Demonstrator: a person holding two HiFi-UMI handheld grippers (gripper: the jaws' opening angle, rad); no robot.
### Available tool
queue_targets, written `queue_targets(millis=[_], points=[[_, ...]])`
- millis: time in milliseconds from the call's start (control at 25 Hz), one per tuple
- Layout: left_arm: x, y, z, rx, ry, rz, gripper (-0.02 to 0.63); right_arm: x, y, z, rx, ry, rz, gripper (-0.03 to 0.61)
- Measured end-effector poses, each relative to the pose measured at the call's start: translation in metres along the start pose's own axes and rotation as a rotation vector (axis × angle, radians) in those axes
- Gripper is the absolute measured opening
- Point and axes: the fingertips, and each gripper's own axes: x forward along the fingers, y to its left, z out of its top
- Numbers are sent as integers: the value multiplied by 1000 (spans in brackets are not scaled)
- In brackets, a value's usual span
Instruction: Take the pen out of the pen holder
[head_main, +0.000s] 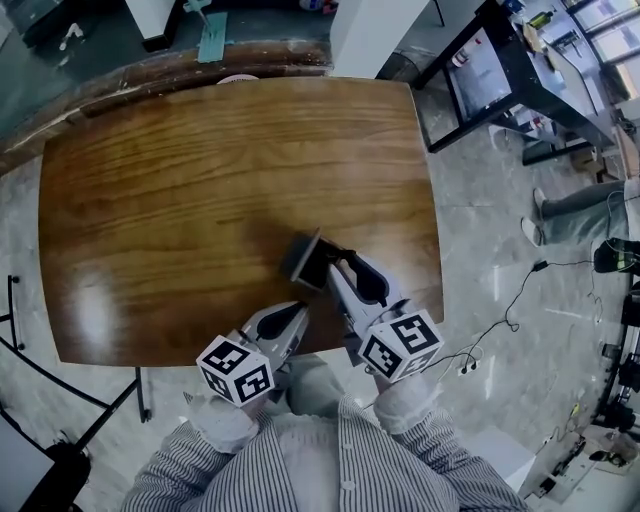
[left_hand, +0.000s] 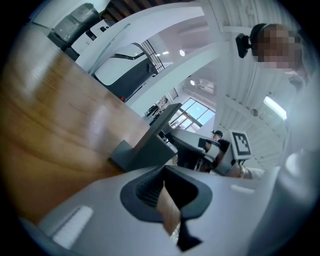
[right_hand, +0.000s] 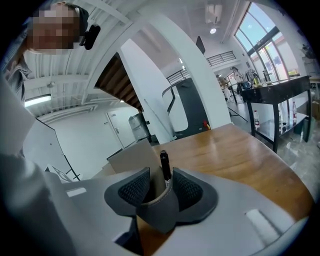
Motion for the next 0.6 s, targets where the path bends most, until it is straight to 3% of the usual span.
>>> queue_targets(millis=[240,400,600], points=[[-4,3,5,-18,-16,2,8,3,-7,7,-27,-19,-39,128],[-4,4,4,-34,-15,6,8,5,-15,10,-50,-14,-74,72],[-4,4,4,-37,-13,3,8,9,-12,11,-67,-13,-75,47]])
